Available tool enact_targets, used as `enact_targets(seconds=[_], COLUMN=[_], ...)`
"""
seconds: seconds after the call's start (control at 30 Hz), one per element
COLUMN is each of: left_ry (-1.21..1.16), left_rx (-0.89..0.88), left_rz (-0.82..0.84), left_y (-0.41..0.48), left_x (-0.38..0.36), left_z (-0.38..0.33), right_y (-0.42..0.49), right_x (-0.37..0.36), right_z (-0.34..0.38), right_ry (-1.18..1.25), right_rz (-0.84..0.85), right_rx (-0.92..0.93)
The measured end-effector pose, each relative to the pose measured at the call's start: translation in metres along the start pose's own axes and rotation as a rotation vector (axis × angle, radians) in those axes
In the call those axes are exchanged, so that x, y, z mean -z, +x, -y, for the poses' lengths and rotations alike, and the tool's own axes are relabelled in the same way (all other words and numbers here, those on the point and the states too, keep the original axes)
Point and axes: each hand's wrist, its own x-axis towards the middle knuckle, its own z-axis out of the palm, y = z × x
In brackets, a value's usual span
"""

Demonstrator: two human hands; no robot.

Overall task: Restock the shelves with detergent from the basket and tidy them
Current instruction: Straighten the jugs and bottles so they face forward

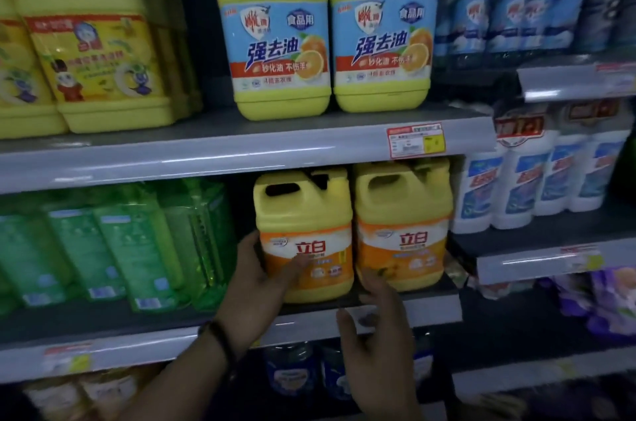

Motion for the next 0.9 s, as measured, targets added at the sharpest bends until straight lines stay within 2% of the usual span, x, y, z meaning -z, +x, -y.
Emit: enact_targets(seconds=[0.17, 0.4, 0.53, 0.63, 0.73, 0.9], left_ry=[-0.056, -0.047, -0.078, -0.058, 0.008, -0.020], left_rx=[0.033, 0.058, 0.069, 0.040, 0.023, -0.050], left_rz=[-0.022, -0.041, -0.049, -0.027, 0.063, 0.115], left_y=[0.015, 0.016, 0.009, 0.003, -0.006, -0.023], left_x=[-0.007, -0.008, -0.004, 0.003, 0.004, -0.004], left_z=[0.009, 0.009, 0.014, 0.021, 0.019, 0.019], right_y=[-0.006, -0.014, -0.012, -0.006, 0.001, 0.018], right_x=[-0.018, -0.041, -0.048, -0.049, -0.048, -0.052], right_z=[0.005, 0.012, 0.015, 0.015, 0.014, 0.015], right_ry=[-0.003, -0.032, 0.000, 0.024, 0.048, -0.083], right_rz=[0.073, 0.051, 0.172, 0.200, 0.209, 0.145], right_rx=[0.095, 0.198, 0.158, 0.124, 0.113, 0.147])
